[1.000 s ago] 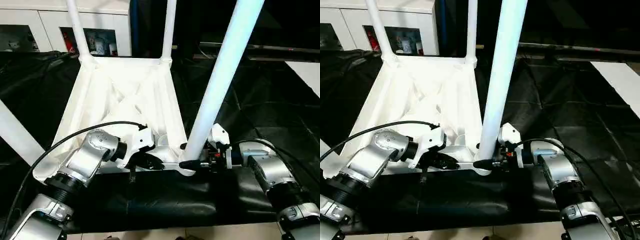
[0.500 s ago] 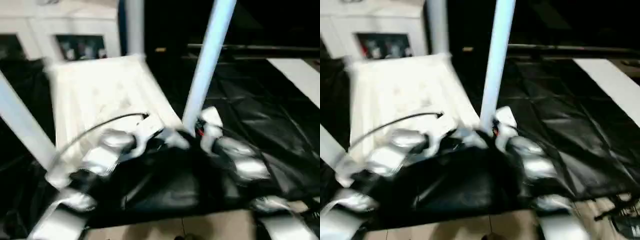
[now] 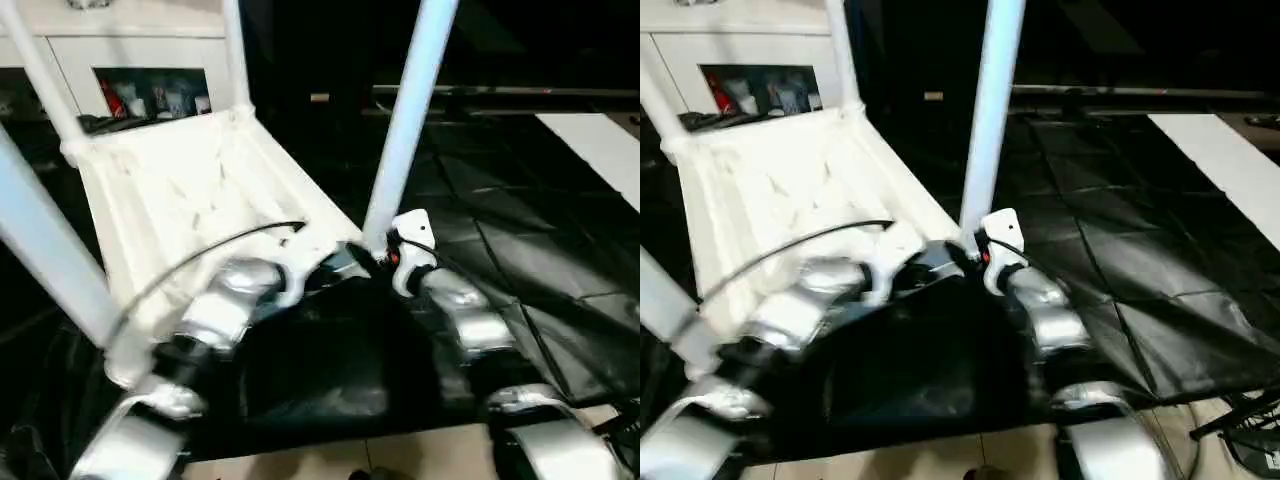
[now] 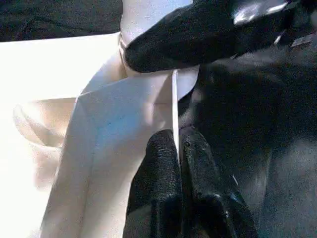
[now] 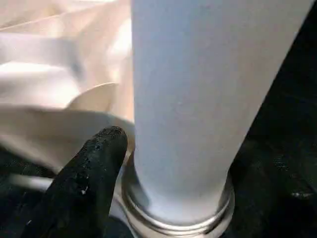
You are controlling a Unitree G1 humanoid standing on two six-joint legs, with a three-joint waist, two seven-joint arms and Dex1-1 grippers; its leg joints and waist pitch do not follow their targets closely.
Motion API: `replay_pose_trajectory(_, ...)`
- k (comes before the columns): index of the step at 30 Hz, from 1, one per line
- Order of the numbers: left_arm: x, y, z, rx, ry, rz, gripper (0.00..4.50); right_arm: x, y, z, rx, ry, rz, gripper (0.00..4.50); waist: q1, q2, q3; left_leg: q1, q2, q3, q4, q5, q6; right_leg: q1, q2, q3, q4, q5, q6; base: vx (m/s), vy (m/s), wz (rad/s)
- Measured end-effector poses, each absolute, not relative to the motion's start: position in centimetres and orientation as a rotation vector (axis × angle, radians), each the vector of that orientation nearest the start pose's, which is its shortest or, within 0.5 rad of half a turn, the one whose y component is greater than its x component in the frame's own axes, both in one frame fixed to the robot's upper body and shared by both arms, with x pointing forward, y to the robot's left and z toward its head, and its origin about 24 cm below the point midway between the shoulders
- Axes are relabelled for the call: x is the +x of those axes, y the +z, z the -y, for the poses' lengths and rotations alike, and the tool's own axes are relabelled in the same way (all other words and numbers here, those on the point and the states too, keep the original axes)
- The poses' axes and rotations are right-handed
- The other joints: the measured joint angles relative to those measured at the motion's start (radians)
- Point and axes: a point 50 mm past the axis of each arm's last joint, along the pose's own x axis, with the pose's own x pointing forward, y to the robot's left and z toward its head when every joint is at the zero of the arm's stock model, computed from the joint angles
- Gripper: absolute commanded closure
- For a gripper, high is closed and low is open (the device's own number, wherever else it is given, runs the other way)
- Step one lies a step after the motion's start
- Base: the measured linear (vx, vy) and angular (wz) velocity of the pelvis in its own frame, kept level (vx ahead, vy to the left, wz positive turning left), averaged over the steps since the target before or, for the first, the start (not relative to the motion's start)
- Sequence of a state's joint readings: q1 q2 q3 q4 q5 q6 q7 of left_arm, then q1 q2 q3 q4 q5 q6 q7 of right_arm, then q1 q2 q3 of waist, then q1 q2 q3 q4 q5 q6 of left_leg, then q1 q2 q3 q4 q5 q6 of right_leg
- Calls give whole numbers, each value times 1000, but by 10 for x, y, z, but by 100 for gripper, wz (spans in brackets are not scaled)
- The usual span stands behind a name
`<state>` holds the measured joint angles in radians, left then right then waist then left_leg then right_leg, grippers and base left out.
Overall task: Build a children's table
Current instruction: Rotate leg to tighten
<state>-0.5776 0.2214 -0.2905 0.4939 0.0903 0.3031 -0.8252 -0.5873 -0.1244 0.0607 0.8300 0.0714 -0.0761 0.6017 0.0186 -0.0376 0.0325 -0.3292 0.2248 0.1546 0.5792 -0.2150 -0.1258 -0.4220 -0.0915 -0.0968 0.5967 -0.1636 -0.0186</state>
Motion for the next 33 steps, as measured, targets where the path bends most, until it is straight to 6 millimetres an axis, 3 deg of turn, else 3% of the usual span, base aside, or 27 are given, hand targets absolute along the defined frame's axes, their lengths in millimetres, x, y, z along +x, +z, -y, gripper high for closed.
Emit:
replay_pose_trajectory(8,306,54,-123,380,-1273,-461,450,319,43,134,-163,1147,-213,119,27,3,0,-4,0,3,-4,0,9,-5,0,2,2,-2,-8,13,0,0)
replay_pose_trajectory(11,301,54,-130,360,-1346,-490,450,314,43,140,-167,1243,-241,119,33,3,0,-4,0,4,-3,-2,11,-6,0,2,2,-3,-9,0,0,0)
replay_pose_trajectory(17,292,54,-133,314,-1446,-555,450,298,42,146,-173,1386,-294,119,47,13,7,-3,1,5,2,-2,10,-5,-1,3,5,-3,-9,0,0,0)
replay_pose_trajectory(27,290,53,-129,303,-1468,-558,450,291,37,148,-109,1388,-330,178,47,17,9,-3,2,5,9,-4,4,-4,-1,6,13,-3,-9,0,0,0)
replay_pose_trajectory(33,296,49,-124,305,-1371,-513,450,294,31,146,-66,1232,-306,184,39,17,9,1,2,5,12,-4,4,2,-1,8,13,-3,-8,0,0,0)
